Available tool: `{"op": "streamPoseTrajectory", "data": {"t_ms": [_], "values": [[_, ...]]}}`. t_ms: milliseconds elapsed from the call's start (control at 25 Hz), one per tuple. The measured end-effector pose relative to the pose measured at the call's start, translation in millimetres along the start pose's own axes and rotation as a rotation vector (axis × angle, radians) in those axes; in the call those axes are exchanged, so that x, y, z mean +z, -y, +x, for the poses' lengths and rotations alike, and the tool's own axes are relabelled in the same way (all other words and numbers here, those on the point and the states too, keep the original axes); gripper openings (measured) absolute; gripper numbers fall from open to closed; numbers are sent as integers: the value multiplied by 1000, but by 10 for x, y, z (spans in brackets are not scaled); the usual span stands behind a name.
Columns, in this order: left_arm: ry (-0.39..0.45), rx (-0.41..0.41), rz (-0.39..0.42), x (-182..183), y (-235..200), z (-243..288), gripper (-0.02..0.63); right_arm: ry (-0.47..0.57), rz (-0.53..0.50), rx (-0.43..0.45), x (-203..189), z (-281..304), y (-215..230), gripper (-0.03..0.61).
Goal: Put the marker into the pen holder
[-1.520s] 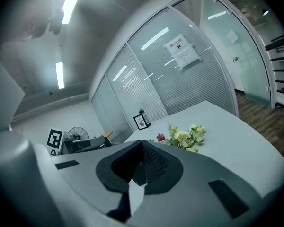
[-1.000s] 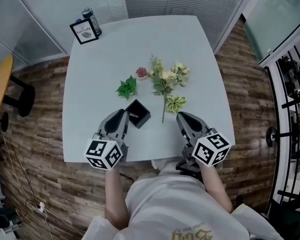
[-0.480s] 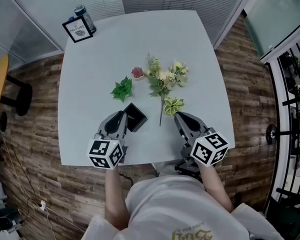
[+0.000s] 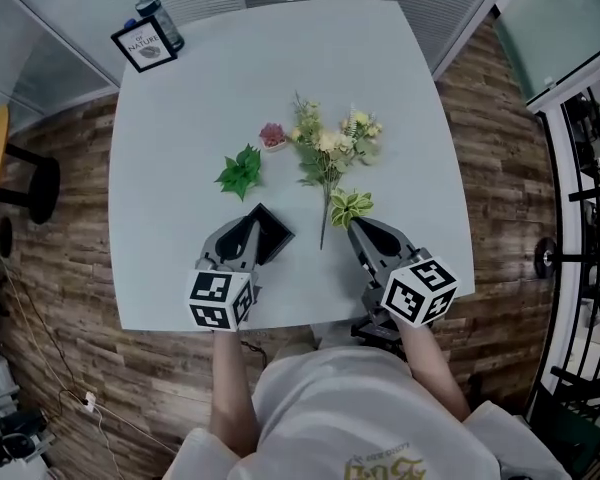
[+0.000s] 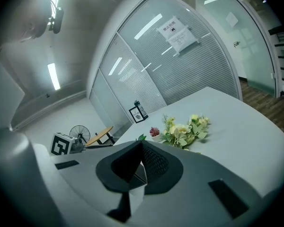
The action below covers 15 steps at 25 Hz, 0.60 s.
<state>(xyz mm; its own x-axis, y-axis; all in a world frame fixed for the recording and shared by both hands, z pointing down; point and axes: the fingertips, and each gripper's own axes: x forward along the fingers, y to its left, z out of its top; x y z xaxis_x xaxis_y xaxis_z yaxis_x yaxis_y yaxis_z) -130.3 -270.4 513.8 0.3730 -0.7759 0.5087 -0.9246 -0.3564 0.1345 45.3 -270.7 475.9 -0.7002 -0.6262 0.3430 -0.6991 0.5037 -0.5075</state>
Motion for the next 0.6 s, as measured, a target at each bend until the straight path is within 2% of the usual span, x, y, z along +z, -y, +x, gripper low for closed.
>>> {"op": "streamPoseTrajectory", "data": {"t_ms": [160,360,600], "values": [[-47,-7,17,-56,8,112,48,-12,4,0,-11,91,23,17],[-113,25,41,-132,1,235,49,-25,12,-4,-29,178,62,17],[-131,77,91,-148,-38,318,49,-33,10,-2,-6,262,93,17]]}}
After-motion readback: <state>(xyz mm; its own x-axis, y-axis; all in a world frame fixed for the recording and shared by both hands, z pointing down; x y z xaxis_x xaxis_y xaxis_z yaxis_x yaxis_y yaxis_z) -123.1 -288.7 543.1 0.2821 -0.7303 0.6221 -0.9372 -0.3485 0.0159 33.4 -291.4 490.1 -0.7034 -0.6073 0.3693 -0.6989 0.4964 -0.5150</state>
